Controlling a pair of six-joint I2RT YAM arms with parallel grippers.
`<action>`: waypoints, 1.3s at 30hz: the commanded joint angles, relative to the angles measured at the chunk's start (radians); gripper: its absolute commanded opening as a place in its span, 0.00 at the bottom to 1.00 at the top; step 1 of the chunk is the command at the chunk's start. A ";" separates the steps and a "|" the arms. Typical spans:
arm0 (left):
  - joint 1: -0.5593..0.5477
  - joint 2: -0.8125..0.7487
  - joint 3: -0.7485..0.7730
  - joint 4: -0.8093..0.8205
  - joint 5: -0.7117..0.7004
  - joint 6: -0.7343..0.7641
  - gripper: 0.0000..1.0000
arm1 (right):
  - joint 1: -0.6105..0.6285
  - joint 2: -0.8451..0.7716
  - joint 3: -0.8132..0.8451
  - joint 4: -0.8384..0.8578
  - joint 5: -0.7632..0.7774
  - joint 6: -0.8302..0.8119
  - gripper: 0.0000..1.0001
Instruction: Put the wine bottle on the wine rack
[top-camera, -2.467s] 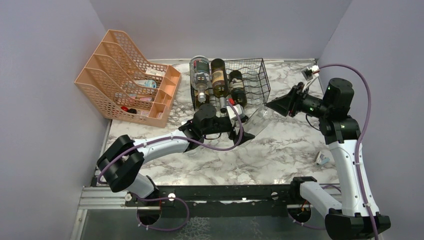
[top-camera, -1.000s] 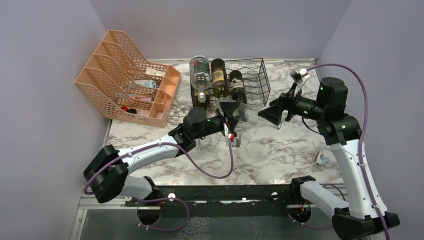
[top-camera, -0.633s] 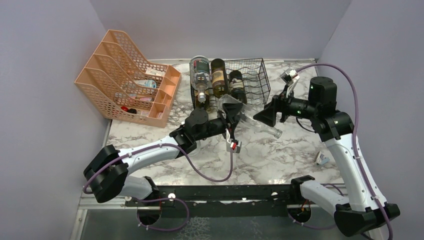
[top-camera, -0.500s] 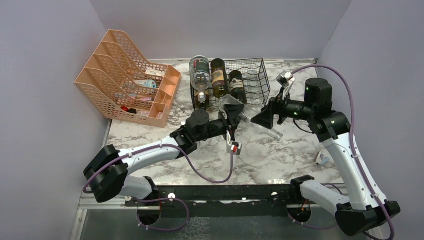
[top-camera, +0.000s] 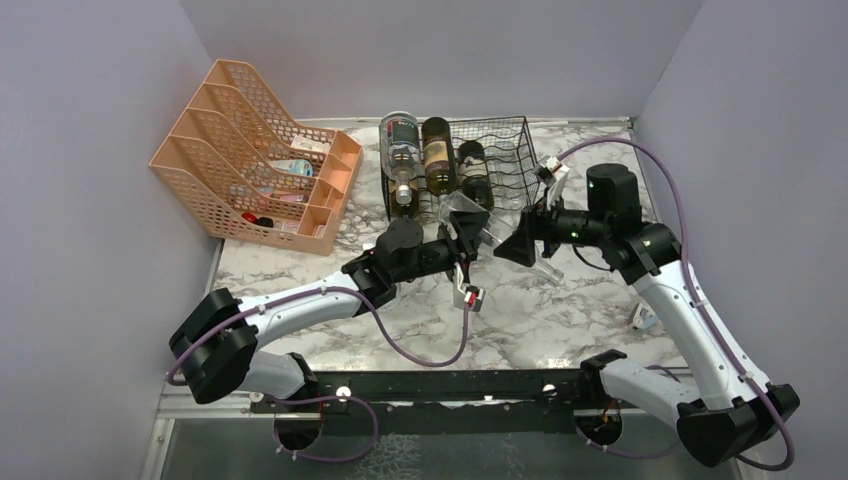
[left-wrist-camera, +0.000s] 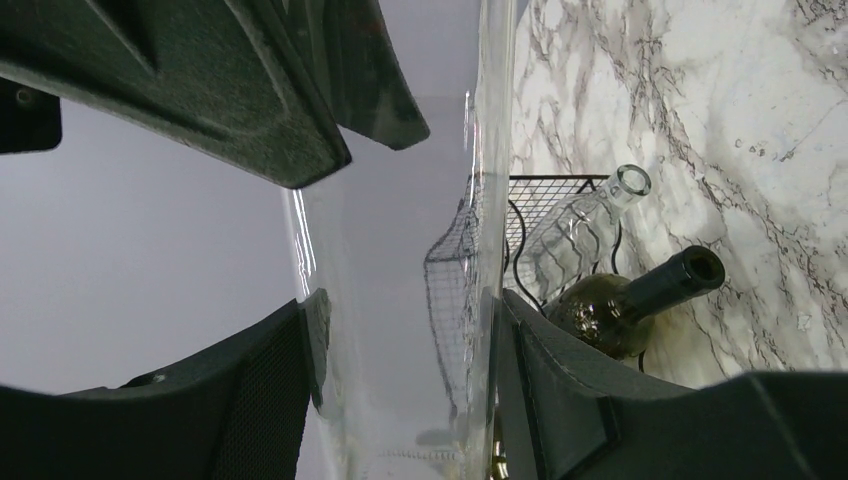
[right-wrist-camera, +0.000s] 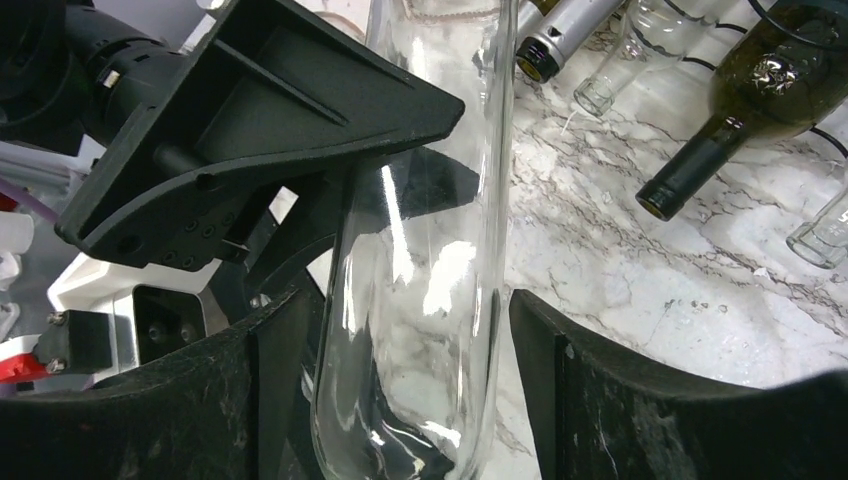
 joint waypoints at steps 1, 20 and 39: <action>-0.005 -0.006 0.087 -0.017 0.001 0.007 0.00 | 0.029 0.010 -0.009 -0.008 0.088 -0.021 0.74; -0.005 -0.008 0.137 -0.159 -0.030 -0.060 0.42 | 0.054 0.008 0.002 0.012 0.109 -0.014 0.02; -0.004 -0.169 0.126 -0.078 -0.432 -0.858 0.99 | 0.055 -0.013 0.039 0.206 0.571 0.197 0.01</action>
